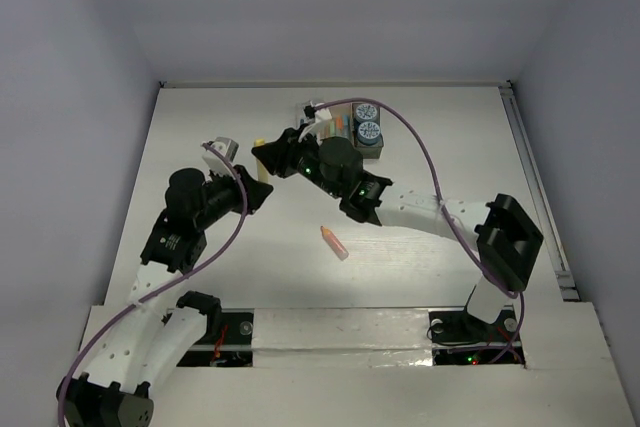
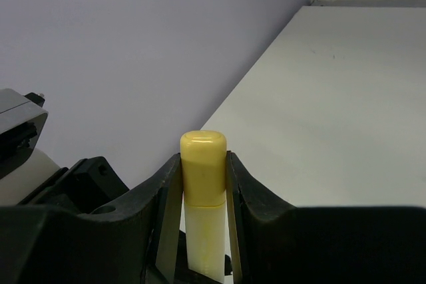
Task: Sort the stationery into containers
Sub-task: Close the pen cap on the pen.
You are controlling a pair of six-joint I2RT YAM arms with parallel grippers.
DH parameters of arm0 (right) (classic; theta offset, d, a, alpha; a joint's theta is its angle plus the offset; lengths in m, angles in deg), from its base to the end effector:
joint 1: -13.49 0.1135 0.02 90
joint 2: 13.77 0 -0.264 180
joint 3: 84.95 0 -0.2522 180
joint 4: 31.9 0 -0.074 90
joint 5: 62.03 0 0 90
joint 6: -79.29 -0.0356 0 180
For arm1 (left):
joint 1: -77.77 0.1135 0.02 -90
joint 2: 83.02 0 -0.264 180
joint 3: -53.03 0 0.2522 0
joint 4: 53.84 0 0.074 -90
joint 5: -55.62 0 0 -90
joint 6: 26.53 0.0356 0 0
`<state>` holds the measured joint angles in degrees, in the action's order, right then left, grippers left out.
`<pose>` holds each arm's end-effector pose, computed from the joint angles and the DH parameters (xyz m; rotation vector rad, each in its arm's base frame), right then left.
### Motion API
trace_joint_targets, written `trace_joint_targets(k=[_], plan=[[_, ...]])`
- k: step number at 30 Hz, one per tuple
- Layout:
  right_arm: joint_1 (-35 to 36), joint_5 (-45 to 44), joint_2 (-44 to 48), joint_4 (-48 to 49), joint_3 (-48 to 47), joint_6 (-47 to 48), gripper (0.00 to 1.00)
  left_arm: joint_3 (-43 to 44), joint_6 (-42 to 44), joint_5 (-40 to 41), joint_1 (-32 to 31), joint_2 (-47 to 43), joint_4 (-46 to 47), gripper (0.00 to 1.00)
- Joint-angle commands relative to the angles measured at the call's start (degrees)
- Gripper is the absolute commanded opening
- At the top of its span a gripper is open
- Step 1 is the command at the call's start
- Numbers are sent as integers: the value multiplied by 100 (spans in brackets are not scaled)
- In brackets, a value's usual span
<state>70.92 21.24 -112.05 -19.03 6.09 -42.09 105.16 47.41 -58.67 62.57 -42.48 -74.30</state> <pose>0.2275 0.3484 0.3407 -0.2663 1.6010 1.1379 0.1618 -0.0591 0.3193 0.3082 1.7462 -0.7636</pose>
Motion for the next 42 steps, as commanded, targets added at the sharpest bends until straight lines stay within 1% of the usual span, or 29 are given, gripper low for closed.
trace_joint_targets(k=[1, 3, 12, 18, 19, 26, 32, 39, 42], plan=[[216, 285, 98, 52, 338, -123, 0, 180, 59, 267, -9, -177, 494, 0], [347, 443, 98, 114, 523, -272, 0, 188, 58, 311, -9, -186, 503, 0], [682, 584, 11, 623, 2016, -939, 0, 285, -20, 399, -9, -204, 582, 0], [946, 567, 2, 826, 2562, -1230, 0, 698, -82, 601, -9, -2, 635, 0], [1015, 575, 2, 852, 2598, -1265, 0, 759, -100, 619, -9, 85, 809, 0], [1279, 628, -271, 1081, 2765, -1538, 0, 1435, -267, 803, -9, 508, 1144, 0], [1385, 602, -279, 1081, 2817, -1573, 0, 1989, -267, 1102, -9, 824, 1215, 0], [1490, 549, -244, 1072, 3046, -1635, 0, 2341, -197, 1321, -62, 1132, 1233, 0], [1490, 532, -244, 1090, 3081, -1652, 0, 2394, -249, 1278, -62, 1246, 1224, 0]])
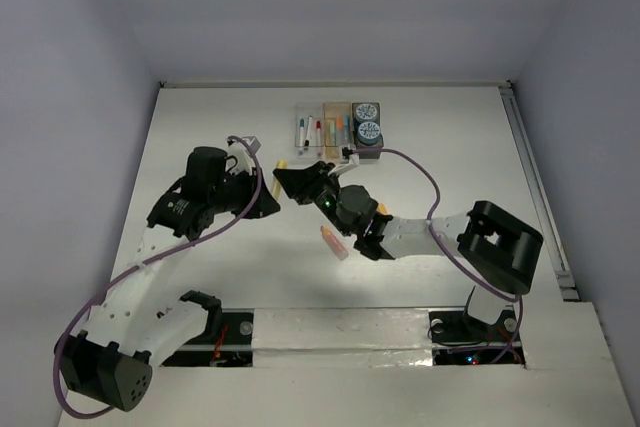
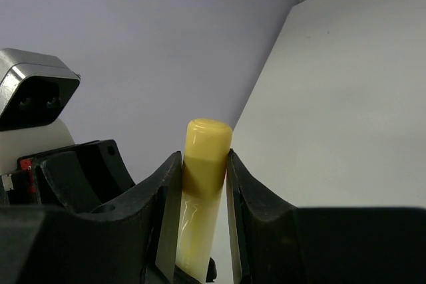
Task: Sort the stationery into containers
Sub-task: Close the pen cap on the pen, then place the pen in the storage box.
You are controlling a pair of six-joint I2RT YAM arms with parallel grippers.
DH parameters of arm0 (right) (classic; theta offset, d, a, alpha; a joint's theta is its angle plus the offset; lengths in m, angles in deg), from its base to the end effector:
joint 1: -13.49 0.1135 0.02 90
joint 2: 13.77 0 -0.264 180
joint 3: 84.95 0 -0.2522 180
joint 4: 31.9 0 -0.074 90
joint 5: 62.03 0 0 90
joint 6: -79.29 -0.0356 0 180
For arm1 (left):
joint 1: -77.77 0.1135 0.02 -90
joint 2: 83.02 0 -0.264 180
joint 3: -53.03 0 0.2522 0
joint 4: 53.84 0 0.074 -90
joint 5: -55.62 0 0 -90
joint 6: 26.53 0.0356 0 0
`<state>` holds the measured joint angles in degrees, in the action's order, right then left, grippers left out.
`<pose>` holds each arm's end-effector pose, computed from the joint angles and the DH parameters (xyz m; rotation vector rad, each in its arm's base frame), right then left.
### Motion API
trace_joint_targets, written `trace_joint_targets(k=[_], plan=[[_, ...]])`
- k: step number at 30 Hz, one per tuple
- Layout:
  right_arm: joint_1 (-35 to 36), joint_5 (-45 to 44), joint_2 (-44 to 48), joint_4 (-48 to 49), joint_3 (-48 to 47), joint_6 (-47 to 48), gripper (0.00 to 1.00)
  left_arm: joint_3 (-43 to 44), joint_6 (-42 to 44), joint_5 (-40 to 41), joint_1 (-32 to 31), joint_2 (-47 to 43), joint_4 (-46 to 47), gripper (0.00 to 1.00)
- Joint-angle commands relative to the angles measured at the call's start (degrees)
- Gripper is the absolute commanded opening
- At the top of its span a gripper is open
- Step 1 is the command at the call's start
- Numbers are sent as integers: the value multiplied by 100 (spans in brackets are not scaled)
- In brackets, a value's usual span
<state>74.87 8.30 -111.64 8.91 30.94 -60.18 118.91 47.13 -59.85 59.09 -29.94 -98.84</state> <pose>0.1890 0.3213 0.2481 0.1434 1.5934 1.3079 0.1819 -0.0777 0.3239 0.3148 2.1628 -0.8277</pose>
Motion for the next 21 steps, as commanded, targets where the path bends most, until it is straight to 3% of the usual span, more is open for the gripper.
trace_joint_targets(k=[1, 6, 10, 11, 14, 17, 21], plan=[[1095, 1791, -268, -1712, 596, 140, 0, 1011, -247, 1344, 286, 27, 3687, 0], [562, 1509, 240, -2142, 254, 560, 0, 660, -308, 966, 154, -78, 3556, 0], [-553, 1570, 575, -2581, -246, 912, 0, 142, -282, 711, 102, -543, 3275, 35], [-775, 1631, 593, -2670, -413, 965, 0, 45, -230, 658, 101, -640, 3196, 51], [-1531, 1658, 576, -2968, -1019, 1176, 0, -420, -107, 438, 101, -1079, 2818, 76], [-2180, 1693, 427, -3162, -1486, 1361, 0, -711, 25, 412, 101, -1561, 2492, 95], [-2770, 1712, 5, -3653, -2170, 1826, 0, -1447, -45, 403, 101, -2081, 2517, 99]])
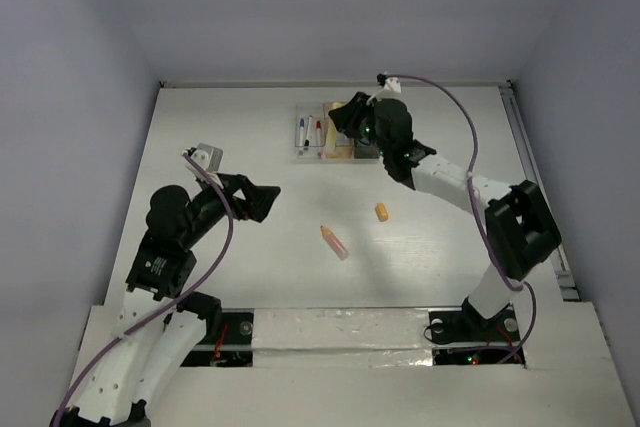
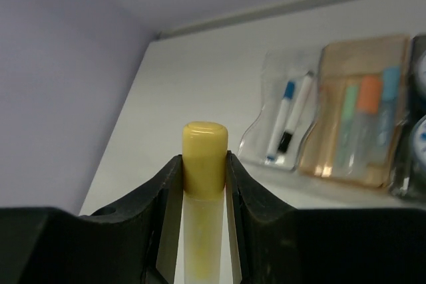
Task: Sort the stationery into containers
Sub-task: Place the pen in the storage box.
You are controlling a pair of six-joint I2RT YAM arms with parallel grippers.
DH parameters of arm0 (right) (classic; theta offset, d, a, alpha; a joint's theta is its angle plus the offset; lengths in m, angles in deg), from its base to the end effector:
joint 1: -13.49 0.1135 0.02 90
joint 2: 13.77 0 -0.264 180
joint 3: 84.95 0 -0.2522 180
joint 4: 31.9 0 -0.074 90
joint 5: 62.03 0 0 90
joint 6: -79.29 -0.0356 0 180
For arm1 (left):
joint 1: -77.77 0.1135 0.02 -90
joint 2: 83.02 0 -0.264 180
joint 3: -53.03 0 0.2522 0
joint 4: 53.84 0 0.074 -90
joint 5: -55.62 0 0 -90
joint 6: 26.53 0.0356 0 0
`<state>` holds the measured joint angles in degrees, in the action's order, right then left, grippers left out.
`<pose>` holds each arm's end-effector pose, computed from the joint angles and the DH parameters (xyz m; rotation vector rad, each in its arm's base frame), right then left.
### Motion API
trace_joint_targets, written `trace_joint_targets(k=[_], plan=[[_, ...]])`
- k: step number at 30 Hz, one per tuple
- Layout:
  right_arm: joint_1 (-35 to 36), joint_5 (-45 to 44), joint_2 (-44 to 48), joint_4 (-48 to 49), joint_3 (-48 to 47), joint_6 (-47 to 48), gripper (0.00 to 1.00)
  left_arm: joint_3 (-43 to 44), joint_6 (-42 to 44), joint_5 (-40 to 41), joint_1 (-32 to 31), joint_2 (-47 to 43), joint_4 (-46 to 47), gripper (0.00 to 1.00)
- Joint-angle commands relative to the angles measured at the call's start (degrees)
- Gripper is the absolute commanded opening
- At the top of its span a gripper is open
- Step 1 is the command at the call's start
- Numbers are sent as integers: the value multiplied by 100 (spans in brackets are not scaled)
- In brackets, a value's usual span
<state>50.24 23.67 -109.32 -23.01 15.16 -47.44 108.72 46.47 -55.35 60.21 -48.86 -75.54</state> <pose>0.3198 0.2355 0.2953 0.0587 1.7695 0.8870 0.1329 -0.0554 0.3540 0.3027 1.5967 -0.7557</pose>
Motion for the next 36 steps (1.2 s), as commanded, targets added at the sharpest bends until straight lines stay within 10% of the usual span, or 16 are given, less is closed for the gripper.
trace_joint_targets(k=[1, 17, 21, 24, 36], plan=[[-405, 192, -532, -629, -803, 779, 0, -501, -58, -47, -10, -277, 240, 99], [-801, 122, -2978, -2827, -3916, 2038, 6, -528, -23, -74, -10, -664, 223, 99], [-801, 201, -3093, -3118, -4162, 2038, 71, -528, -23, -83, -10, -664, 215, 99], [-801, 280, -2812, -3118, -4154, 2108, 84, -528, -32, -65, 42, -655, 214, 99], [-118, 869, 330, -2837, -1125, 2320, 72, -537, -50, 23, 42, -708, 188, 99]])
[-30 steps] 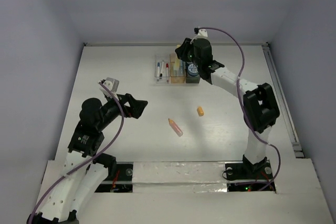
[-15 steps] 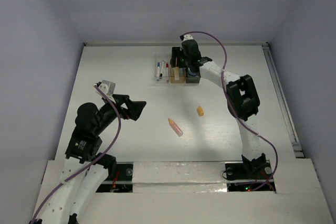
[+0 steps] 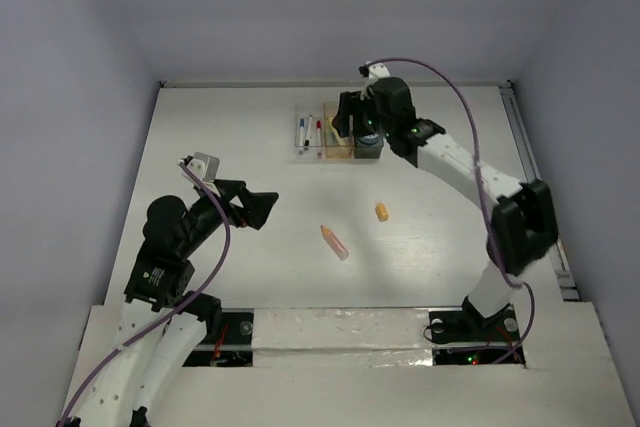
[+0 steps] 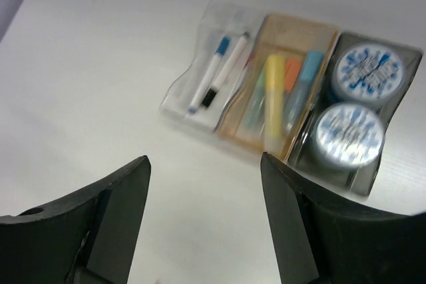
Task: Sort the stationery into containers
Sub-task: Place the pen in the storage box, then pick up the pen from the center of the board.
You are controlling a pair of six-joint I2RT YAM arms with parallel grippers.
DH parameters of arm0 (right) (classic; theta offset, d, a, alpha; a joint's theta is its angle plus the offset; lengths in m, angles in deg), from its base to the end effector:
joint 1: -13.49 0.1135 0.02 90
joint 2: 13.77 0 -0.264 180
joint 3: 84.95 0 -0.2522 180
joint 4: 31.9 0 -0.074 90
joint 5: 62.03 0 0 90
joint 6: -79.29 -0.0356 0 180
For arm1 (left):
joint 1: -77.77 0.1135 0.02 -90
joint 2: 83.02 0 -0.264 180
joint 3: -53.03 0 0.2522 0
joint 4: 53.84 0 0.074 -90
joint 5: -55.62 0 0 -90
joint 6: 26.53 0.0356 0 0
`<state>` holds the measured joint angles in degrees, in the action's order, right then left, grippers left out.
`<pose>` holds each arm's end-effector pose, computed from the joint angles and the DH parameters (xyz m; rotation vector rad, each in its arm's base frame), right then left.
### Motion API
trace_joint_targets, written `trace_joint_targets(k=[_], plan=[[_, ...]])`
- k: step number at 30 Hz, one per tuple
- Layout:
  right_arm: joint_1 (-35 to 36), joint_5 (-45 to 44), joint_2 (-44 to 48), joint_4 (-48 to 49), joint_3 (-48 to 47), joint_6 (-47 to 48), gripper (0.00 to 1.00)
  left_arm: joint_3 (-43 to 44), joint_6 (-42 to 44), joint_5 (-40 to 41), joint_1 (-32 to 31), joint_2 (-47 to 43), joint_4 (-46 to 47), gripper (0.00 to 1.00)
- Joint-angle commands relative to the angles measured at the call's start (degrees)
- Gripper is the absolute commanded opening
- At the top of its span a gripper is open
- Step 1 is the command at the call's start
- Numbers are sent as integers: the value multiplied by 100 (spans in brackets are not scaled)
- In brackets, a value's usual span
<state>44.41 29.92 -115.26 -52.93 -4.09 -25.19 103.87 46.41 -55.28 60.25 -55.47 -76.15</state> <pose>0.3641 0.2195 0.3184 -0.3111 1.9959 0.5439 0.1152 -0.0497 0.3372 0.3023 1.5765 -0.7548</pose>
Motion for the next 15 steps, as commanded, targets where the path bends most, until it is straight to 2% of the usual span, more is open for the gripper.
trace_joint_targets(k=[1, 4, 8, 12, 15], plan=[[590, 244, 1138, 138, 1413, 77, 70, -52, -52, 8, 38, -48, 258, 99], [1170, 51, 1692, -309, 2190, 94, 68, -52, -43, -19, 38, -31, 258, 99], [1732, -125, 2010, -1083, 2701, -107, 72, -52, -52, -19, 38, -22, 258, 99], [2155, -370, 1818, -1356, 3062, -239, 81, -52, -52, 34, 38, -22, 249, 99], [2261, -494, 1415, -1374, 2993, -257, 82, -52, -61, 69, 38, -22, 232, 99]])
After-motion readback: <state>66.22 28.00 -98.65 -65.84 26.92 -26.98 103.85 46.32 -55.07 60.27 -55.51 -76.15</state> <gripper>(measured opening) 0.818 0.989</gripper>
